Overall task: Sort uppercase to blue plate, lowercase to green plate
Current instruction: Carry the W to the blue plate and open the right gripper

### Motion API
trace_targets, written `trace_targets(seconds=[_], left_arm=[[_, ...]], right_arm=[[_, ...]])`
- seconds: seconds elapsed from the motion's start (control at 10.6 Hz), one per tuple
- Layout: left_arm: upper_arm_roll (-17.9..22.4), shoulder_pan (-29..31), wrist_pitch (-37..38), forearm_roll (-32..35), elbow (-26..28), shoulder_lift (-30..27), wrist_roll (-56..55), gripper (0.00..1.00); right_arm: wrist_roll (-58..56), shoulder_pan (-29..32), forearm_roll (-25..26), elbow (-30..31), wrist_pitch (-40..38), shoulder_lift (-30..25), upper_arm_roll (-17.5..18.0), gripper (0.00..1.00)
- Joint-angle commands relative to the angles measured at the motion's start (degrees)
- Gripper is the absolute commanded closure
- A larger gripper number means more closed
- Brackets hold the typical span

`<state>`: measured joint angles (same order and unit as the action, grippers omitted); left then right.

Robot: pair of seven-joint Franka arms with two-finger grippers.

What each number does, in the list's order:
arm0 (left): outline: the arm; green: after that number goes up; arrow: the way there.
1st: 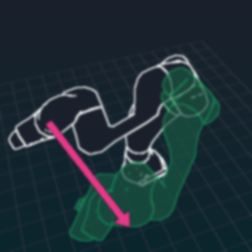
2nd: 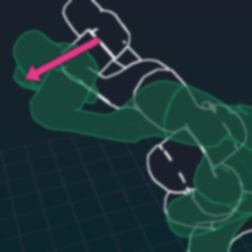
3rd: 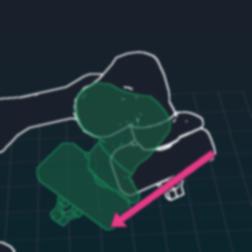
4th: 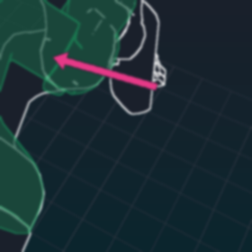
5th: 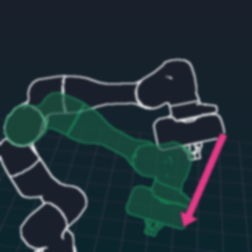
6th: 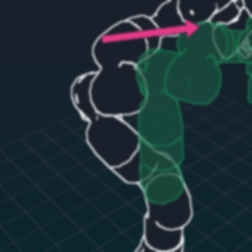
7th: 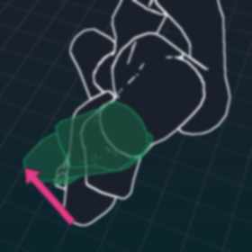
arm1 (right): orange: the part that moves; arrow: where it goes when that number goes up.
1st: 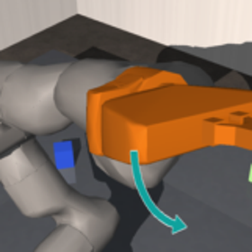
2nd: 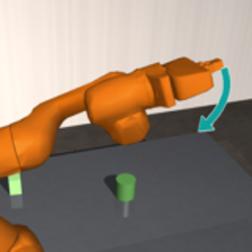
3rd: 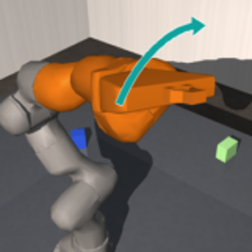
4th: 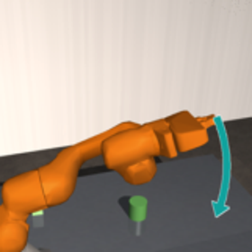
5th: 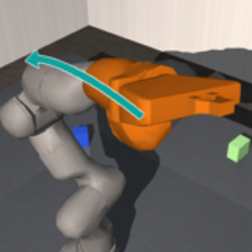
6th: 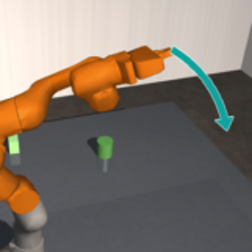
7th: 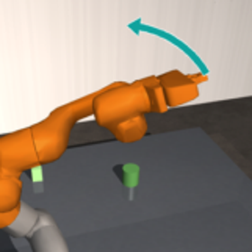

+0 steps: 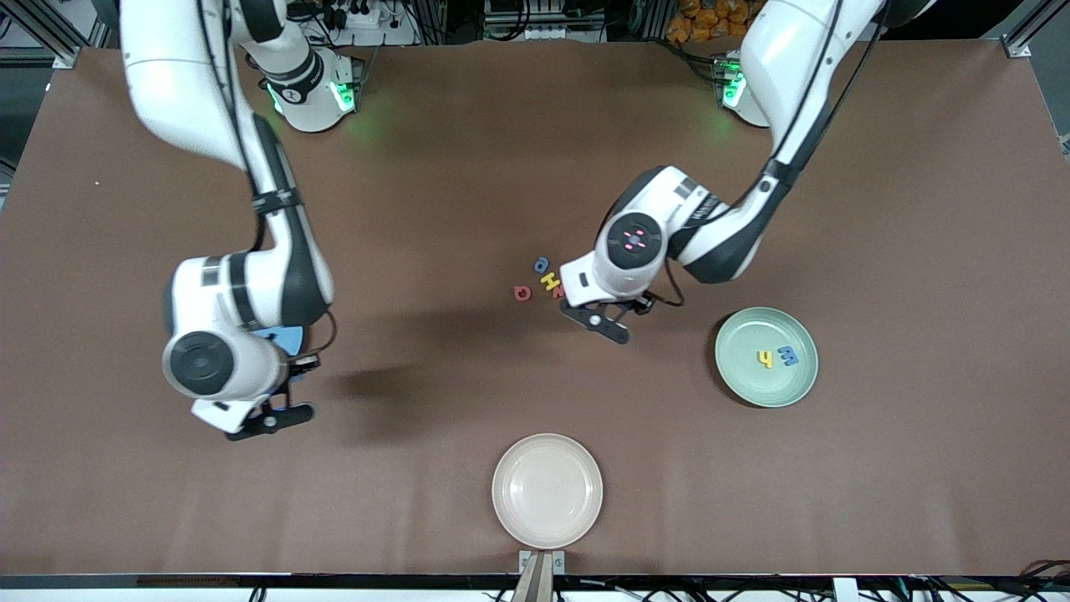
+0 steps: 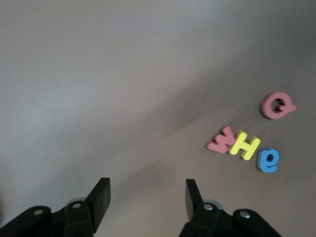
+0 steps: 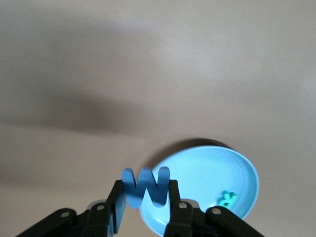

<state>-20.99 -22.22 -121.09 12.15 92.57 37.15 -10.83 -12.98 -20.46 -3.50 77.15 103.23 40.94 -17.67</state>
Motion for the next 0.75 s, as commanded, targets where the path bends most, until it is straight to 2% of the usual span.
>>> trace_targets(seconds=[0.0,0.09,0.19,0.28,0.38,0.66], left_arm=[[-2.8,-0.3,-6.5,5.8,2.4,2.3,0.2,0.32],[-2.8,-1.0,-7.7,6.1,3.4,2.3,1.5,0.32],[-2.8,-1.0,-7.9,6.8,4.4,2.1,4.9,0.33],[-2.8,-0.9,-7.9,7.5,5.2,2.0,9.6,0.35],[-2.8,-0.9,-7.9,7.9,5.6,1.9,12.6,0.36],[-3.4,-1.0,-8.2,8.3,6.1,1.8,14.6,0.36]], right_arm=[[-6.9,4.3,-1.3,3.3,-0.3,-1.3,1.2,1.0],[-8.2,5.2,-1.7,4.8,-0.3,-1.3,1.2,1.0],[-8.7,5.9,-3.3,6.3,-0.4,-1.3,1.2,0.92],[-9.6,6.7,-4.8,8.1,-0.4,-1.3,1.2,0.39],[-11.0,7.1,-6.3,8.4,-0.5,-1.0,1.2,0.0],[-12.4,6.5,-6.4,7.8,-1.8,-0.9,1.1,0.0]])
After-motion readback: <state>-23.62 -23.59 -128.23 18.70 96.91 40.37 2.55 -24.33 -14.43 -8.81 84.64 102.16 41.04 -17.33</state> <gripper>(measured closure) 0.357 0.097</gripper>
